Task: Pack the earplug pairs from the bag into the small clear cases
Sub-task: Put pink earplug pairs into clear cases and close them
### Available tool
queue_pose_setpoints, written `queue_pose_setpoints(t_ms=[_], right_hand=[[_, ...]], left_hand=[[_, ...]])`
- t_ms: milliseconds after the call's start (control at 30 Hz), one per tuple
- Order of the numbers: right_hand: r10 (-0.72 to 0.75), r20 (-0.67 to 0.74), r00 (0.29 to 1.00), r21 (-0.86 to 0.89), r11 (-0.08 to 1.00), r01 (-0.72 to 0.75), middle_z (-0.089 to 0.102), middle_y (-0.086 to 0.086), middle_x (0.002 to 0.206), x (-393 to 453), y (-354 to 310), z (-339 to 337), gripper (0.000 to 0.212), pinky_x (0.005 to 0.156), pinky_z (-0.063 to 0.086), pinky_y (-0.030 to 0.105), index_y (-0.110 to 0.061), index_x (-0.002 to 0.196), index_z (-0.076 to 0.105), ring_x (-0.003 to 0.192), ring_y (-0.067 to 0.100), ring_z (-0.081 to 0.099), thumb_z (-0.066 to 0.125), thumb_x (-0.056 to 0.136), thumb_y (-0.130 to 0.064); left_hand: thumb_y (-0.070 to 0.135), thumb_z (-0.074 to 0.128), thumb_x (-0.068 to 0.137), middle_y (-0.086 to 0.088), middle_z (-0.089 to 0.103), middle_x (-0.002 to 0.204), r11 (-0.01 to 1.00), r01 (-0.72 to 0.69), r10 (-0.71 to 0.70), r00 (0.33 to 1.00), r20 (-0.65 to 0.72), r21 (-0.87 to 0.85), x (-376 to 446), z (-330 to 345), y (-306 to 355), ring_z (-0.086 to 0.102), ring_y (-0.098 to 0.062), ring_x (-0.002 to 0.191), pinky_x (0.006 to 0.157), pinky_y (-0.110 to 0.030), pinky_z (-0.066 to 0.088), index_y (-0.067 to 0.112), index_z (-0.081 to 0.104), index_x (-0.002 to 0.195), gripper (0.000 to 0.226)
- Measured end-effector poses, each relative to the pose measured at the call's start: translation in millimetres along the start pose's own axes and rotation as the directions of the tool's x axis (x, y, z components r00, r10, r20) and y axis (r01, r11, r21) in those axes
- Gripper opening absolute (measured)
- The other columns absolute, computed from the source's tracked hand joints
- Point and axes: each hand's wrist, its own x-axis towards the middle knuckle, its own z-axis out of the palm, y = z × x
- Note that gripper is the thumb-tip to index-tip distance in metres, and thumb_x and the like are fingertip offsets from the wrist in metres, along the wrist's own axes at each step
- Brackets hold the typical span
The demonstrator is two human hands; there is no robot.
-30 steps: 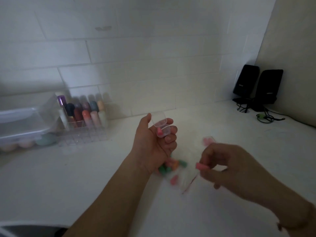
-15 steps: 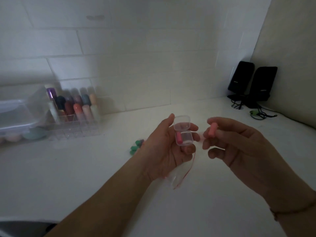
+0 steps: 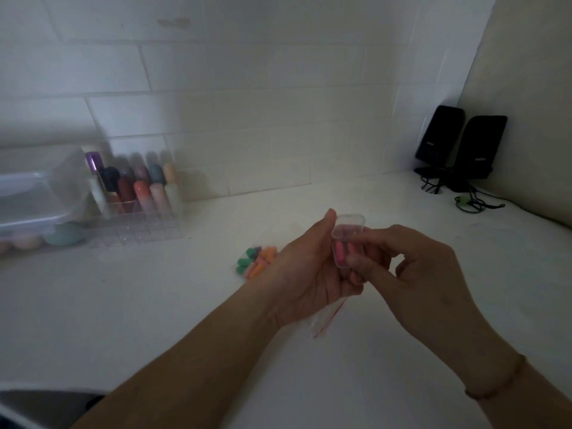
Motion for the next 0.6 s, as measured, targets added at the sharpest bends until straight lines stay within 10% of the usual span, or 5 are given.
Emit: queue_pose_setpoints(t_ms=[333,467,600], right_hand=[[0.286,-0.109,0.952,0.216,0.941,-0.258,0.065,-0.009,0.065,6.6,6.7,-15.1,0.022,0.052,0.041,0.017,-0.030,0.080,0.070,0.055,0.005,0.057,0.052,0.091,-0.035],[0.266,0.069,0.961,0.049,0.962,-0.270,0.067,-0.025,0.083,2.6,4.5,-10.3,0.015,0.057,0.043,0.009,-0.044,0.084,0.066,0.068,0.001,0.063,0.055,0.082,-0.054],[0.263,0.113,0.958,0.126,0.953,-0.276,0.070,-0.015,0.090,1.5,8.1,-8.6,0.020,0.062,0.046,0.023,-0.038,0.095,0.068,0.073,0.007,0.064,0.066,0.082,-0.052]], left_hand=[[-0.001,0.042,0.083,-0.025,0.064,0.115,0.986,-0.063,0.072,0.996,-0.053,0.156,-2.8,-6.0,3.3,0.061,-0.025,0.062,0.060,-0.029,0.051,0.014,0.033,0.141,0.060],[0.005,0.046,0.099,0.005,0.040,0.150,0.772,-0.289,0.323,0.946,0.043,0.566,-7.0,-0.1,-5.8,0.070,-0.028,0.085,0.074,-0.036,0.058,0.045,0.003,0.149,0.077],[0.013,0.041,0.103,0.063,0.014,0.127,0.476,-0.414,0.445,0.874,0.194,0.776,-6.5,0.1,-11.1,0.070,-0.019,0.100,0.078,-0.040,0.060,0.022,-0.005,0.154,0.069]])
